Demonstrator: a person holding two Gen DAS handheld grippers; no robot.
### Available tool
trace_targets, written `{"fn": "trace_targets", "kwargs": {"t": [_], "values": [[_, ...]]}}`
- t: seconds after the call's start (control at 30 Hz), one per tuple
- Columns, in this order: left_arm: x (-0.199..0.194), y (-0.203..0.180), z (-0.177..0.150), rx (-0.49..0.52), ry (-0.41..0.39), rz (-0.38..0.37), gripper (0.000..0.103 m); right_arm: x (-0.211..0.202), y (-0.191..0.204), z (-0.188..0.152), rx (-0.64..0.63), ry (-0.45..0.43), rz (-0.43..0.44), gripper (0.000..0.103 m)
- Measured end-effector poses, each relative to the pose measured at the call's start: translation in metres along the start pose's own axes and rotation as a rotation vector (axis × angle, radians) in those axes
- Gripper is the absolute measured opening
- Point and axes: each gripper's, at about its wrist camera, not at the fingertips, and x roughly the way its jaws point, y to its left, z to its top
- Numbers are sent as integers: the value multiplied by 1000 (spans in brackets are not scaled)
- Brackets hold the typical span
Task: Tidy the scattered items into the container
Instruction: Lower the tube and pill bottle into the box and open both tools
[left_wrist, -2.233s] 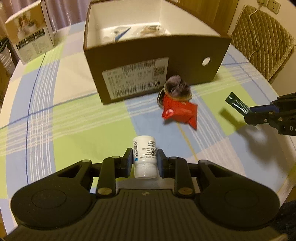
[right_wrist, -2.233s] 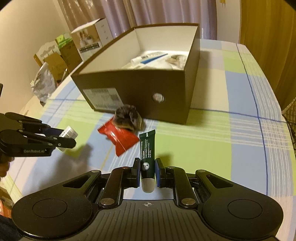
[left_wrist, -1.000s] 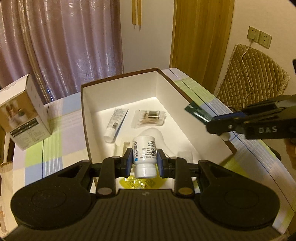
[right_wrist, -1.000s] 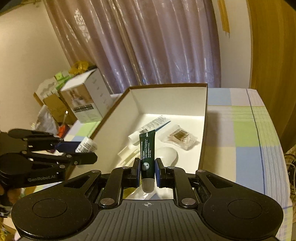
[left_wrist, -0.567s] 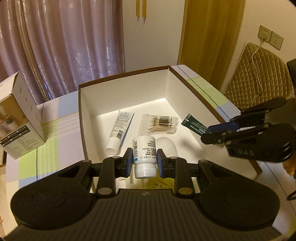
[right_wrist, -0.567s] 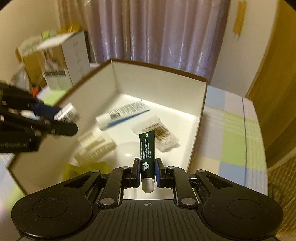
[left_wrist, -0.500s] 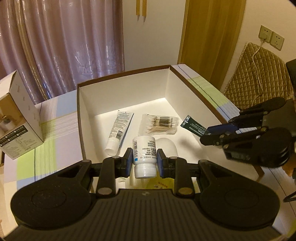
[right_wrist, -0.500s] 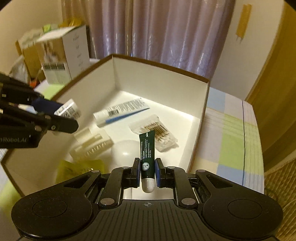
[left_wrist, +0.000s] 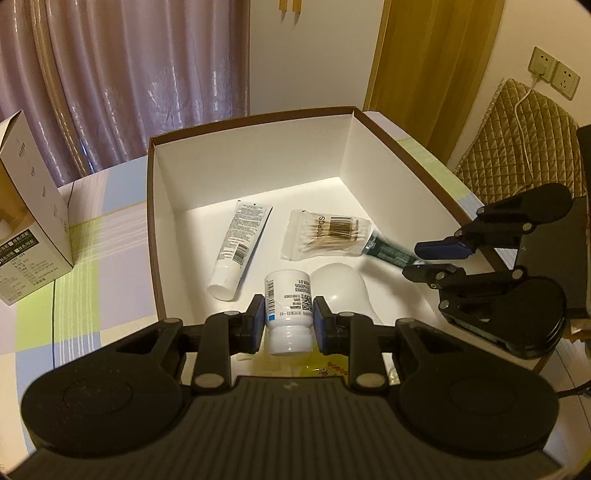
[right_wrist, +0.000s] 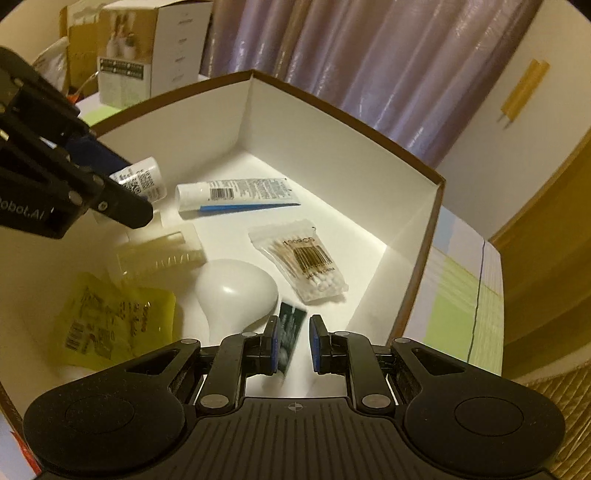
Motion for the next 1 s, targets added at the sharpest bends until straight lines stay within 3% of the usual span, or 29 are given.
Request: {"fn": "trace_targets", "kwargs": {"t": [0.13,0.17,0.2,0.23,0.27,0.57,1.0], "values": [[2,0,-1,-4,5,0,22,-2,-1,-2,-3,-11,19,20],[3,1,0,-5,6,-1,22,-3,-3,-3,1,-17,37,39],[4,1,0,-6,6,-1,22,-6,-2,-3,-3,-34,44,69],[4,2,0,-6,6,-1,22,-12,0,-3,-18,-68,54,82],[5,2,1,-6,7,0,22,-16,3,-3,-29,-91,44,88],[24,3,17,4,25,6,22,-8,-4,10,-88,-99,54,88],[78,10,54,22,98,0,23,14,-45,30,-108,-80,173,88]]}}
